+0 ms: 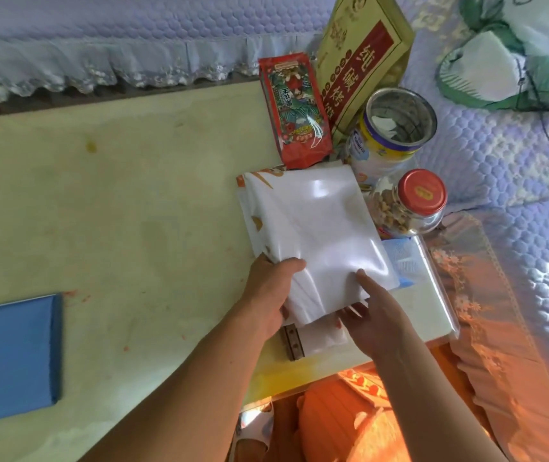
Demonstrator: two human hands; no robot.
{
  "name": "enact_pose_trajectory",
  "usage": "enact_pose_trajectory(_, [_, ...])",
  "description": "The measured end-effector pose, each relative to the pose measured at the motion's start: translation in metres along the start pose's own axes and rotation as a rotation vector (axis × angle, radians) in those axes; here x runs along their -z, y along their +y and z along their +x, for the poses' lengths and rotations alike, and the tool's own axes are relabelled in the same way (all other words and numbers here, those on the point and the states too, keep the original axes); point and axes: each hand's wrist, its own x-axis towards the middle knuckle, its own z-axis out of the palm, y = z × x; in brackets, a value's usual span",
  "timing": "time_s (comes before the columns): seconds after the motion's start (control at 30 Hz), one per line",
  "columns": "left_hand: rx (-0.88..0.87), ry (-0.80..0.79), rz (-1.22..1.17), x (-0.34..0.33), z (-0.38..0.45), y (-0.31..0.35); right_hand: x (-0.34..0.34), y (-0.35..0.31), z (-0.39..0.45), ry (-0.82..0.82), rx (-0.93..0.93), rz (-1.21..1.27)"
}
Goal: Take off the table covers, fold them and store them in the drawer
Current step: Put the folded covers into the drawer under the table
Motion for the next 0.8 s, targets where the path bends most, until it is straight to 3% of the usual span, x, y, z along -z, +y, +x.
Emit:
enact_pose_trajectory(0.13, [-0.071,-0.085,-0.085,0.005,-0.029,0.016,0.008,0.003,-0.025,0.019,0.054,0.122])
enact_pose_trajectory(0.27, [-0.097,-0.114,-0.146,0.059,-0.080,0.013,0.014,0.014,-0.061,-0.230,0.168,0.064])
enact_pose_trajectory(0.37, [-0.078,-0.060,-0.191,0.112,-0.123,-0.005,0.008,0.036,-0.082,-0.295,0.241,-0.035])
enact_pose_trajectory(0.53, [-0.078,0.117,-0.326,0.183,-0.156,-0.043,-0.018,0.113,-0.094,-0.409,-0.011,-0.014])
enact_pose_trajectory(0.67, [0.049,0.320,-0.239,0.222,-0.134,-0.092,-0.018,0.178,-0.067,-0.221,-0.177,-0.175])
enact_pose_trajectory(0.73, [0.171,0.438,-0.151,0.231,-0.118,-0.120,-0.013,0.192,-0.054,-0.097,-0.173,-0.275])
enact_pose_trajectory(0.8, [0.253,0.502,-0.102,0.237,-0.104,-0.146,-0.013,0.187,-0.045,-0.005,-0.097,-0.562])
